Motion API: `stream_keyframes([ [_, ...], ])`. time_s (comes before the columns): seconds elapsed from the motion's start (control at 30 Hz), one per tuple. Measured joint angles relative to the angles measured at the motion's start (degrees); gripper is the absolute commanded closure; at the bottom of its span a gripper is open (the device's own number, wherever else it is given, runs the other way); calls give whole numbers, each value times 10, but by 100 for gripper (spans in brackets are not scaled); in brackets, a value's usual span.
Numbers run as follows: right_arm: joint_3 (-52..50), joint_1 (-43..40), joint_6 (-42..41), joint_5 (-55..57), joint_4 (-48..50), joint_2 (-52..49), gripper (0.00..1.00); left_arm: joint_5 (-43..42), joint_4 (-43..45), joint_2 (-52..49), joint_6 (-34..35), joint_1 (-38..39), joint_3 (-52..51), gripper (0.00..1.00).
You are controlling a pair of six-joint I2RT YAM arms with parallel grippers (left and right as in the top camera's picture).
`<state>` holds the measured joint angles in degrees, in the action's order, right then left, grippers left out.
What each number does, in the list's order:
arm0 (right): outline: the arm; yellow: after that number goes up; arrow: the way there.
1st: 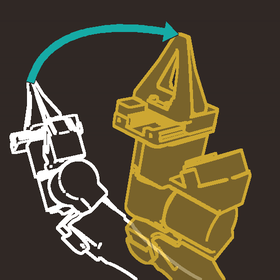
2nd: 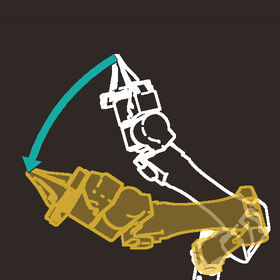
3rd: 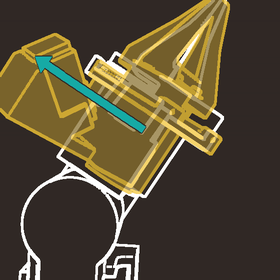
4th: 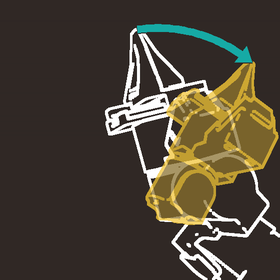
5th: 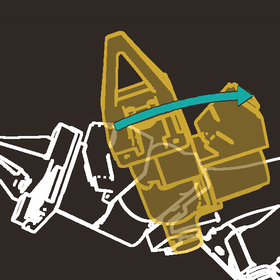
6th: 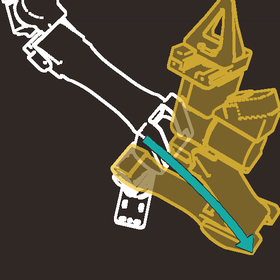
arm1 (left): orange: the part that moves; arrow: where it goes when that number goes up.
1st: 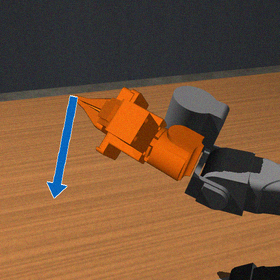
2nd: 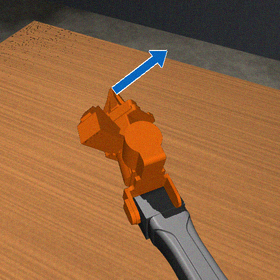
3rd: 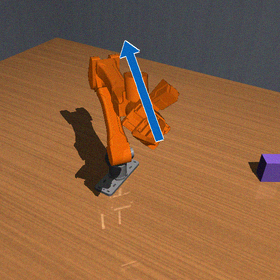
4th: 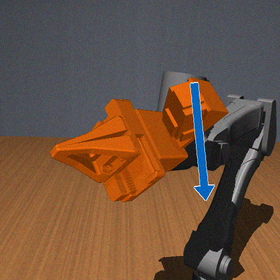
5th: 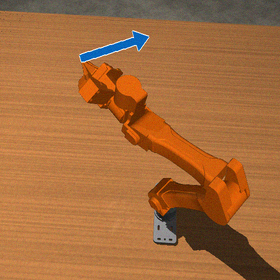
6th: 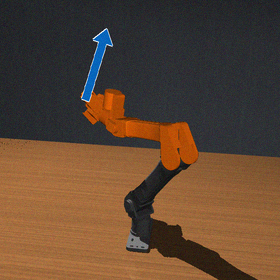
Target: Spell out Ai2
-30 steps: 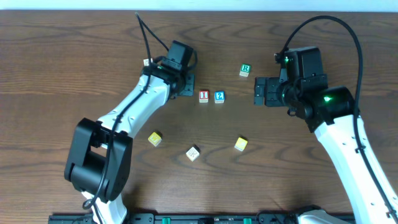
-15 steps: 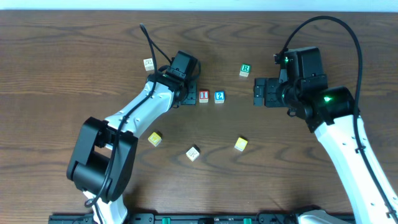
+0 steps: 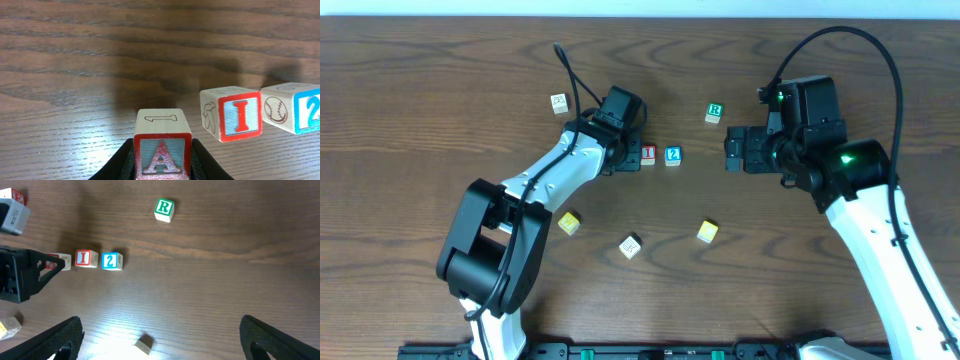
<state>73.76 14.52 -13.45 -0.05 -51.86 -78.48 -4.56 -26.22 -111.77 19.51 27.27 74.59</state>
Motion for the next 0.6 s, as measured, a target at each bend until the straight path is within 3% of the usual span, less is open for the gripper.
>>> stream_keyframes([
  [0.6, 0, 0, -6, -6, -1, 0, 1, 37, 7, 0, 2, 15, 0, 94],
])
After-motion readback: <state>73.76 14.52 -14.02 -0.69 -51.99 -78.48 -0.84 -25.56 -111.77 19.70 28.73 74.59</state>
